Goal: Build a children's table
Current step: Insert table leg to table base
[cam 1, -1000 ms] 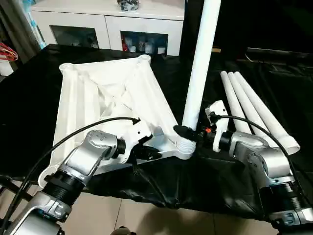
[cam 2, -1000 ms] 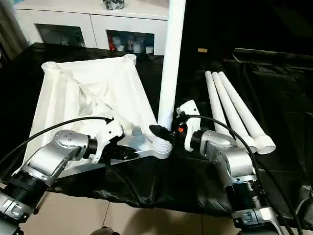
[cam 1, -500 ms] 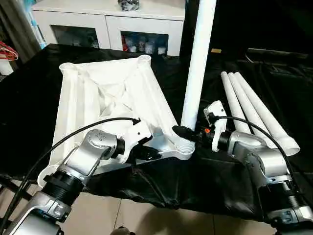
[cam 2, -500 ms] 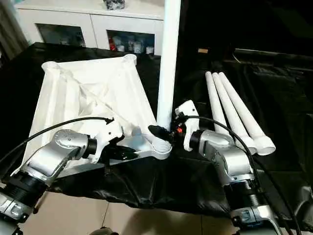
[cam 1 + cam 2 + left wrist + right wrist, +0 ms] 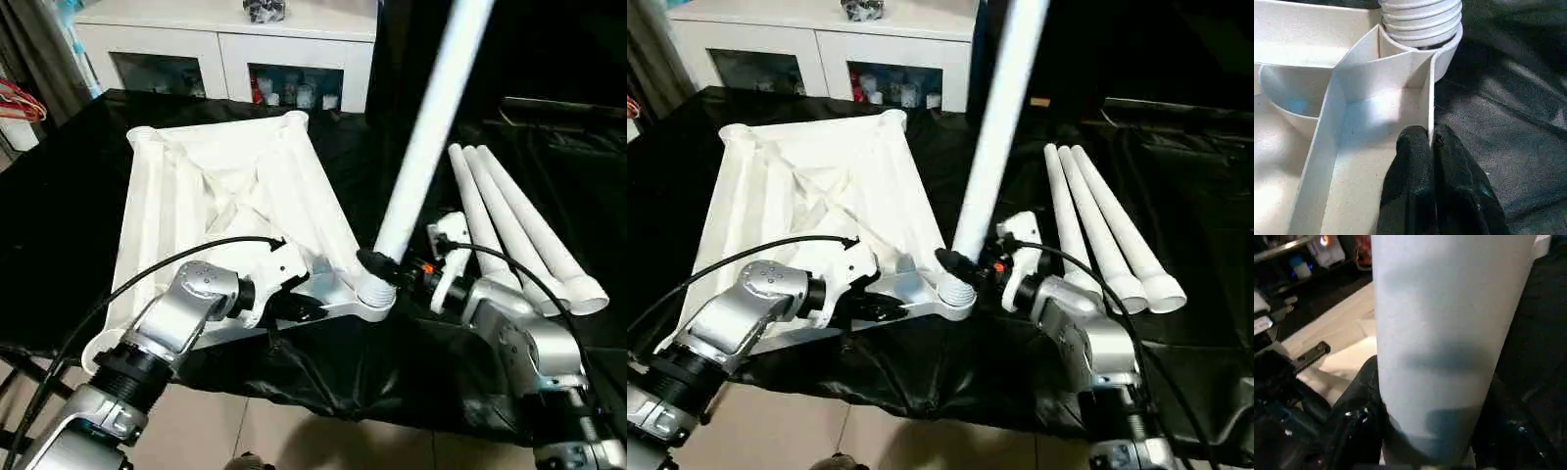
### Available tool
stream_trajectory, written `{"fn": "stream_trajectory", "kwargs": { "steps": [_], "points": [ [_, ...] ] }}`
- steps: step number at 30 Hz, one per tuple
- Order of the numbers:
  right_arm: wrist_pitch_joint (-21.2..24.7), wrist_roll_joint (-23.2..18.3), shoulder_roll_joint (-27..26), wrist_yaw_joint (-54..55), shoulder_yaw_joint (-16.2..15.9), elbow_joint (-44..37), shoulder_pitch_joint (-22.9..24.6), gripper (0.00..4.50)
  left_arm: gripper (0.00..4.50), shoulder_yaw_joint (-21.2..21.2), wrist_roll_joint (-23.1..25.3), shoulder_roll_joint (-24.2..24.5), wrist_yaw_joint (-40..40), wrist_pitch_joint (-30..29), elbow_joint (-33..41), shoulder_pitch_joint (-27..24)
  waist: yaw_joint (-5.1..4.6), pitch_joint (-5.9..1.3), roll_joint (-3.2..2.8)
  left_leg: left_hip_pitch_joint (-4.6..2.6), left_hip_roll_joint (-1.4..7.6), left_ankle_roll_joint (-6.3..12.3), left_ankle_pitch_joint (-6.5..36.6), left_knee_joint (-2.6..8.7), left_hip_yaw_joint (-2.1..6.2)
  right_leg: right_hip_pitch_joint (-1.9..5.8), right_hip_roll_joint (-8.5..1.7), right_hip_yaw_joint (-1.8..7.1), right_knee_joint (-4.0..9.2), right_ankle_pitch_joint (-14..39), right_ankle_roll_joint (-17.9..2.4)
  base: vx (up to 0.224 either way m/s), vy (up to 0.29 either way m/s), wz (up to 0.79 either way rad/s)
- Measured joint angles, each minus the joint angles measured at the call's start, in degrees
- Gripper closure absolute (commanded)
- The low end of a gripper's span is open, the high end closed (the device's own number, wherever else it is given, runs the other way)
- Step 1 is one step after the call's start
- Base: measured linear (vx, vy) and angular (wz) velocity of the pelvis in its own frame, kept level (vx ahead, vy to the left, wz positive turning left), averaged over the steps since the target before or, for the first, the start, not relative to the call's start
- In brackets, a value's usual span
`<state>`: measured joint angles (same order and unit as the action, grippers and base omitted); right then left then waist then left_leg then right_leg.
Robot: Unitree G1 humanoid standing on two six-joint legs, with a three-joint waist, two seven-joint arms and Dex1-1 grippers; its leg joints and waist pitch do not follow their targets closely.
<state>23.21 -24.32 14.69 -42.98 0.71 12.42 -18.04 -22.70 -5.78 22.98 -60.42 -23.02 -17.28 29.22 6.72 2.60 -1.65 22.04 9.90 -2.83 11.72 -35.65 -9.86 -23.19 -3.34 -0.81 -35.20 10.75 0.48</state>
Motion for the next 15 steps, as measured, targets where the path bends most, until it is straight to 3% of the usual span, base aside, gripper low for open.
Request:
{"fn": "stream_trajectory", "kwargs": {
  "steps": [9, 15],
  "points": [
    [-4.3, -2.3, -2.3, 0.0, 2.2, 0.7, 3.3, 2.61, 4.50, 0.1, 0.2, -0.6, 0.1, 1.3, -1.3, 0.0, 0.07, -0.18, -0.49, -0.07, -0.01, 0.00, 0.0, 0.00, 0.00, 0.11, -0.05, -0.03, 0.04, 0.0, 0.0, 0.000, 0.000, 0.00],
    [-9.4, 0.4, -2.2, 0.6, 0.9, 0.1, 5.0, 2.61, 4.50, 0.1, 0.7, -0.9, 0.6, 2.2, -1.9, 0.0, -0.06, -0.22, -0.54, -0.12, -0.01, 0.00, 0.0, 0.00, 0.00, 0.16, -0.07, -0.03, 0.06, 0.0, 0.0, 0.000, 0.000, 0.00]
  ]
}}
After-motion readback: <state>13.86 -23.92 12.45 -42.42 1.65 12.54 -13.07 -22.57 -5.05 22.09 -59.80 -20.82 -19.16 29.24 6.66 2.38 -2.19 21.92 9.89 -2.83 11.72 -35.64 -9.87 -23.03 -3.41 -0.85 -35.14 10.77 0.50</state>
